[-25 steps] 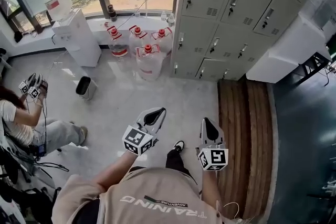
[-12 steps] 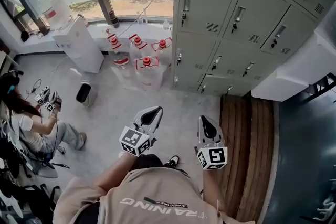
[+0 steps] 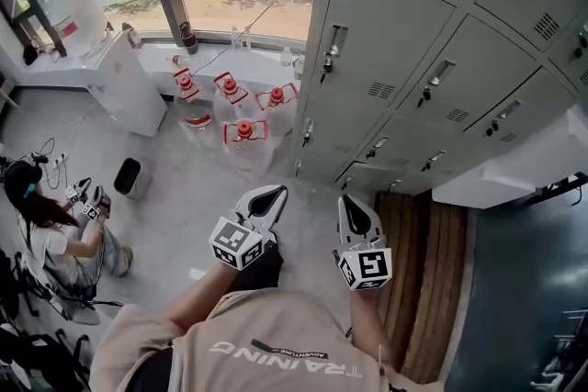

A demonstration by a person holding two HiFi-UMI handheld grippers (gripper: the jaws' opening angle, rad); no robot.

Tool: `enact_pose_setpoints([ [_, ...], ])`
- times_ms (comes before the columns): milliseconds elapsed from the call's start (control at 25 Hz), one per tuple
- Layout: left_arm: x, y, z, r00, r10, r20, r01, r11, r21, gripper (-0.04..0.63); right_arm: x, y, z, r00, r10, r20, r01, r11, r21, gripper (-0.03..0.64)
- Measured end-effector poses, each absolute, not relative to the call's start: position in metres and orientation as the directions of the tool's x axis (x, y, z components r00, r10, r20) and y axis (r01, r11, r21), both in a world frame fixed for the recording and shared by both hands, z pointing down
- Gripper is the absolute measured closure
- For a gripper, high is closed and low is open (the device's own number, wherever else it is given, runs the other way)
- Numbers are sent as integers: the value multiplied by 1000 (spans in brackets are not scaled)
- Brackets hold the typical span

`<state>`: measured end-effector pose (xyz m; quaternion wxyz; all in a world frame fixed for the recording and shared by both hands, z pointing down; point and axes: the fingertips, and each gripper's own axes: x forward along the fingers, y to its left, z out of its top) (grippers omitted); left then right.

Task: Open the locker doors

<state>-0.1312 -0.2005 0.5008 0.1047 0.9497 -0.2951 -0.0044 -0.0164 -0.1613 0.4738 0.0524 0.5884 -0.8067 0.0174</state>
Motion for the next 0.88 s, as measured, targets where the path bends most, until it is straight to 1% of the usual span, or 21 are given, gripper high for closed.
enact_pose_setpoints([
  [120, -121, -257, 483, 839, -544, 29, -540, -823, 178, 589, -9, -209, 463, -279, -954, 112, -957, 286, 48, 604],
  [280, -109, -319, 469, 849, -528, 19, -523, -836, 163, 589, 0, -266, 438, -260, -962, 83, -962, 265, 70, 604],
  [440, -101, -360, 469, 858, -513, 35, -512, -845, 157, 589, -4, -314, 422, -299, -951, 82, -947, 306, 96, 604],
  [640, -88, -393, 472, 864, -500, 52, -502, -854, 136, 589, 4, -369, 407, -342, -938, 63, -937, 345, 55, 604],
  [880, -83, -421, 471, 838, -542, 59, -545, -828, 132, 589, 7, -427, 377, -414, -910, 8, -908, 414, 66, 604],
])
